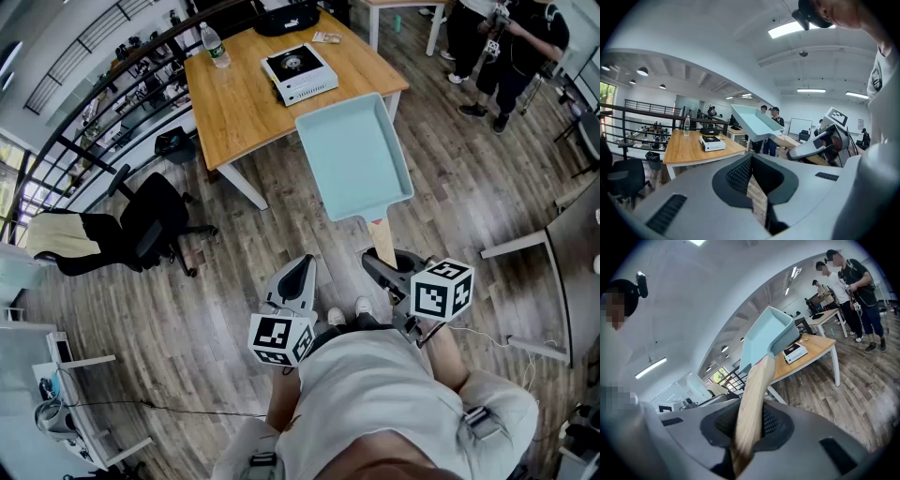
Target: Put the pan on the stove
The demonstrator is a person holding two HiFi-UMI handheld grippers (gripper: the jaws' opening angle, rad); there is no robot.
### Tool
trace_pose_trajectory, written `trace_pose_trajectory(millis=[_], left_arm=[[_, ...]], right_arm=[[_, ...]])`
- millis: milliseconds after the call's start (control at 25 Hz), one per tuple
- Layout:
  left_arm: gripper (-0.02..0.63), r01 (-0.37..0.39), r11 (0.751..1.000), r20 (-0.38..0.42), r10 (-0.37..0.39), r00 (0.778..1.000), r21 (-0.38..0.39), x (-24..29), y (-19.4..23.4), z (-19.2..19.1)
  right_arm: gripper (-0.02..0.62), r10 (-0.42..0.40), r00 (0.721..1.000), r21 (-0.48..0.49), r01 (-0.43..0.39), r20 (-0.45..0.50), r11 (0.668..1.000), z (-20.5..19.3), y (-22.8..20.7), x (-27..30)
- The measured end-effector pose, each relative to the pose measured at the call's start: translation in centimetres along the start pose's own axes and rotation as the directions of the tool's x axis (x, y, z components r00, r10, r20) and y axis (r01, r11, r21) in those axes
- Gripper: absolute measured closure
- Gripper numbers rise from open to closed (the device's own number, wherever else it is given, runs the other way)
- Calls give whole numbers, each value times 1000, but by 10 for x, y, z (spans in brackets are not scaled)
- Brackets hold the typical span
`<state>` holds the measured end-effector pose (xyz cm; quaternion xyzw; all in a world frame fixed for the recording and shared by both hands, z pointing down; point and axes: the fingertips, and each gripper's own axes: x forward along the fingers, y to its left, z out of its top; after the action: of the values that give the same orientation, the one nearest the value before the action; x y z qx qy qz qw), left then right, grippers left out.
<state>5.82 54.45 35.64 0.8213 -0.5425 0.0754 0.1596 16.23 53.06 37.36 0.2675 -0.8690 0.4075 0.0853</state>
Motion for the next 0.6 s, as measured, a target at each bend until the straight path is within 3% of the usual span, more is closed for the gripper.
trace_pose_trajectory(millis=[600], left_arm=[[588, -64, 998, -18, 64, 998, 1, 31, -23, -1]], right_arm=[[526, 37, 999, -49, -39, -37, 998, 14, -28, -10]])
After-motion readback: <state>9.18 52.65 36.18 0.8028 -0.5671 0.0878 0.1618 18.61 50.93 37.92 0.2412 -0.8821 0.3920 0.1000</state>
